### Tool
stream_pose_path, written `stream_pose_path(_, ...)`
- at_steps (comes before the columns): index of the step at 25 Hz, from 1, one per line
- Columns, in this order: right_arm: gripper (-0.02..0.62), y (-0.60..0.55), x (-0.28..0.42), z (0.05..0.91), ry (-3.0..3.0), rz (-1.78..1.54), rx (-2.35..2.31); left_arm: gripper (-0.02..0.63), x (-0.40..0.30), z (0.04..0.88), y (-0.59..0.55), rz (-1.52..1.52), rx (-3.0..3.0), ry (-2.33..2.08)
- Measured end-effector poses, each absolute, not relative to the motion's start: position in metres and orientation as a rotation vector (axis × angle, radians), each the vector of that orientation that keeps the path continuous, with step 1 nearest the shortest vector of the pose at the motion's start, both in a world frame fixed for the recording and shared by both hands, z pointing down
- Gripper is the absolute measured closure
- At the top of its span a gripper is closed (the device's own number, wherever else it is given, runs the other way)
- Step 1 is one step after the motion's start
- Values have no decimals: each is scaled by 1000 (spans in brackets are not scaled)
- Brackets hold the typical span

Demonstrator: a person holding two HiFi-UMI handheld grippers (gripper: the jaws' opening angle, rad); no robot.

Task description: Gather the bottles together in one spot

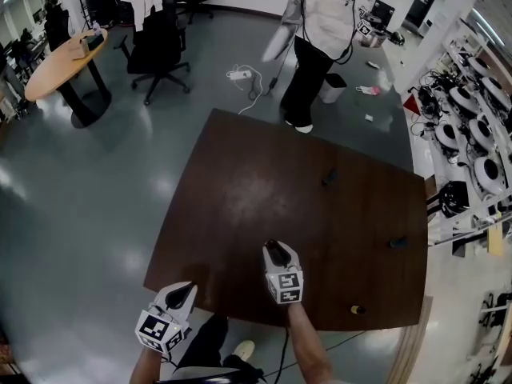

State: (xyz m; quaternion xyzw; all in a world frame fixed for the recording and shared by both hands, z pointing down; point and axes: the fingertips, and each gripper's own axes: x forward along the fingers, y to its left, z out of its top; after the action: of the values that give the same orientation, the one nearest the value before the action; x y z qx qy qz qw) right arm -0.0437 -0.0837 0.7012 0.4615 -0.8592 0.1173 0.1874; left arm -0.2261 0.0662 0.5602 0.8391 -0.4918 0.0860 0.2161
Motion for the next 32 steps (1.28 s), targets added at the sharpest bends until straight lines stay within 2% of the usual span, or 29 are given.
stream_pose_path(32, 462, -30, -46, 730, -2408, 333, 1229, 604, -211, 552, 80, 279, 2353, -1338)
